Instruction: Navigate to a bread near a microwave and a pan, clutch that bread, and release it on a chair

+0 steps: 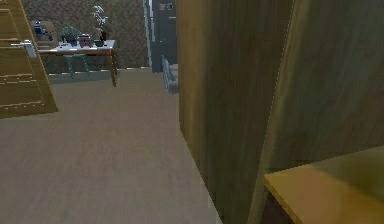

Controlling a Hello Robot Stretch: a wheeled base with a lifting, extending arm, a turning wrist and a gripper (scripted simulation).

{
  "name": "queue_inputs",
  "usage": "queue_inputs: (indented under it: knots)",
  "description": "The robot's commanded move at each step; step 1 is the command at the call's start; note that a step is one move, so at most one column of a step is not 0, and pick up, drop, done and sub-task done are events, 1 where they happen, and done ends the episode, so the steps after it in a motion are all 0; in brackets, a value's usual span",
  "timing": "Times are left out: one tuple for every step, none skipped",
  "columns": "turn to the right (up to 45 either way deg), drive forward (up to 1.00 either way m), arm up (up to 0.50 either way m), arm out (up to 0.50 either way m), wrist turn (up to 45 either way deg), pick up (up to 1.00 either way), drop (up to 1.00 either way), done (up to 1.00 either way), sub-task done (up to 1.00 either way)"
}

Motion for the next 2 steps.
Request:
queue_inputs:
  knots:
    - [0.0, 0.00, 0.00, 0.00, 45.0, 0.00, 0.00, 0.00, 0.00]
    - [0.0, 0.00, 0.00, 0.00, 45.0, 0.00, 0.00, 0.00, 0.00]
